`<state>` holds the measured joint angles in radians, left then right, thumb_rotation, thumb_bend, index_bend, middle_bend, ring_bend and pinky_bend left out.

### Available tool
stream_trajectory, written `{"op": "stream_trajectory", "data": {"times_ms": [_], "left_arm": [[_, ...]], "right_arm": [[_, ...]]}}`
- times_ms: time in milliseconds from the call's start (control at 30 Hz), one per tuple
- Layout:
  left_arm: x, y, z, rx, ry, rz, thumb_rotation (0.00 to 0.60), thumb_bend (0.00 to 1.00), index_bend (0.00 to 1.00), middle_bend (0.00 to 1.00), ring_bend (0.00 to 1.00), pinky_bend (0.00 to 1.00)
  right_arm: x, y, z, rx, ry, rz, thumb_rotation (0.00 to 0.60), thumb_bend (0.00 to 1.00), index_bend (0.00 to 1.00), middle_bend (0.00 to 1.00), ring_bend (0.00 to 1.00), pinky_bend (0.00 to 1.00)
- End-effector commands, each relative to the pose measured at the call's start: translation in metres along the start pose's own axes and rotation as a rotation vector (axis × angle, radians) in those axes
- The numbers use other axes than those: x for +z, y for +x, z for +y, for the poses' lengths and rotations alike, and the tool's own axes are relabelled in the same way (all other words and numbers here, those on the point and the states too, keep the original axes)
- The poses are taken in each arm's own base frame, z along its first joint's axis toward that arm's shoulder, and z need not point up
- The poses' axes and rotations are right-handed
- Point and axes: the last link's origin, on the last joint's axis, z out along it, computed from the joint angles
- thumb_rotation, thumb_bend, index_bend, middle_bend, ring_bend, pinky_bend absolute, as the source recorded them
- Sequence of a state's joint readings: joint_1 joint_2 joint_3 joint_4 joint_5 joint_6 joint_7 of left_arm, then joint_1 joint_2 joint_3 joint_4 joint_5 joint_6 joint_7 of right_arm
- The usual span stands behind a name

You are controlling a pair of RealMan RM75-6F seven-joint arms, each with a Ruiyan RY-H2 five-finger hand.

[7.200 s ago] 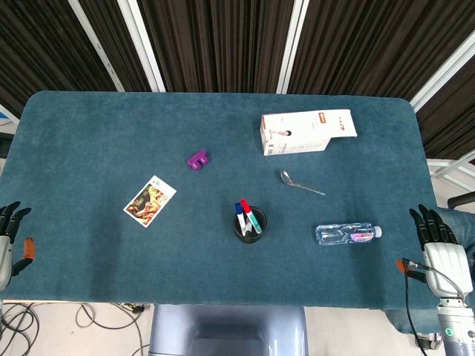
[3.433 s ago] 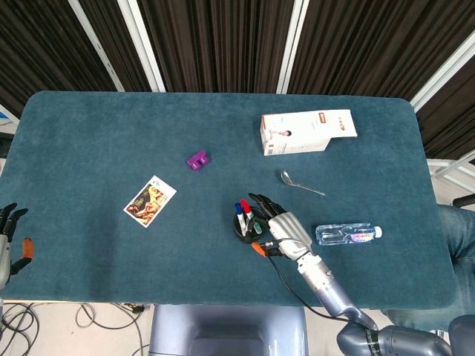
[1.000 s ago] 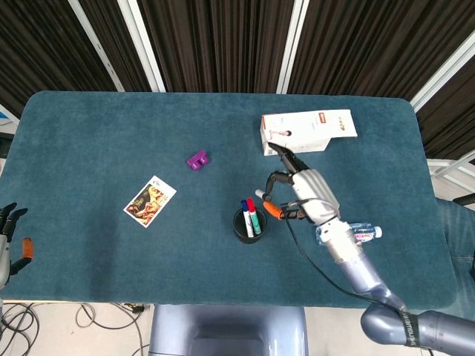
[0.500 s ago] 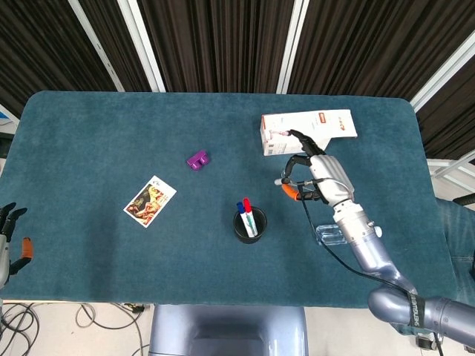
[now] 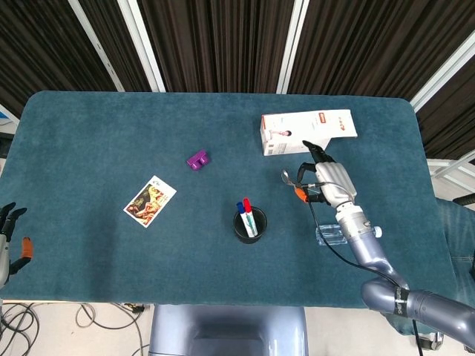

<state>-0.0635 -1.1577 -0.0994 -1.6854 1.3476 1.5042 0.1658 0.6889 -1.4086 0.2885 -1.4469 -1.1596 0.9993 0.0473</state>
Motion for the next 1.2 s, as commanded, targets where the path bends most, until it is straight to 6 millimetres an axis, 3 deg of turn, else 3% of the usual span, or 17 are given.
{"op": "stream_trajectory", "data": {"times_ms": [33, 167, 267, 533, 567, 767, 967, 1067, 1200], "left_arm": [[0.000, 0.000, 0.000, 0.001, 0.000, 0.000, 0.600, 0.53, 0.18, 0.09, 0.09, 0.13], [0.000, 0.000, 0.000, 0.000, 0.001, 0.000, 0.600, 0.53, 0.18, 0.09, 0.09, 0.13], [0.000, 0.000, 0.000, -0.001, 0.001, 0.001, 0.600, 0.53, 0.18, 0.09, 0.09, 0.13], [0.000, 0.000, 0.000, 0.000, -0.001, 0.000, 0.600, 0.53, 0.18, 0.09, 0.09, 0.13], [-0.001, 0.000, 0.001, 0.000, -0.002, 0.000, 0.600, 0.53, 0.18, 0.09, 0.09, 0.13], [-0.001, 0.000, 0.001, 0.006, -0.004, 0.002, 0.600, 0.53, 0.18, 0.09, 0.09, 0.13], [-0.002, 0.000, 0.002, 0.011, -0.005, -0.003, 0.600, 0.53, 0.18, 0.09, 0.09, 0.13], [-0.003, 0.000, 0.002, 0.010, -0.010, 0.006, 0.600, 0.53, 0.18, 0.09, 0.09, 0.13], [-0.003, 0.000, 0.002, 0.010, -0.010, 0.007, 0.600, 0.53, 0.18, 0.09, 0.09, 0.13]], "right_arm": [[-0.006, -0.009, 0.002, -0.011, -0.002, -0.033, 0.600, 0.36, 0.51, 0.00, 0.01, 0.18], [-0.012, -0.008, 0.005, -0.030, -0.022, -0.097, 0.600, 0.27, 0.21, 0.00, 0.00, 0.18], [-0.014, -0.003, 0.005, -0.034, -0.035, -0.116, 0.600, 0.24, 0.10, 0.00, 0.00, 0.18], [-0.025, 0.026, 0.009, -0.075, -0.058, -0.110, 0.600, 0.22, 0.06, 0.00, 0.00, 0.18], [-0.030, 0.036, 0.013, -0.093, -0.063, -0.076, 0.600, 0.22, 0.06, 0.00, 0.00, 0.18], [-0.051, 0.053, 0.027, -0.160, -0.059, 0.018, 0.600, 0.22, 0.05, 0.00, 0.00, 0.18], [-0.096, 0.055, 0.050, -0.232, -0.072, 0.113, 0.600, 0.22, 0.04, 0.00, 0.00, 0.18], [-0.146, 0.045, 0.075, -0.308, -0.129, 0.148, 0.600, 0.22, 0.04, 0.00, 0.00, 0.19], [-0.181, 0.032, 0.087, -0.356, -0.145, 0.163, 0.600, 0.22, 0.04, 0.00, 0.00, 0.18]]}}
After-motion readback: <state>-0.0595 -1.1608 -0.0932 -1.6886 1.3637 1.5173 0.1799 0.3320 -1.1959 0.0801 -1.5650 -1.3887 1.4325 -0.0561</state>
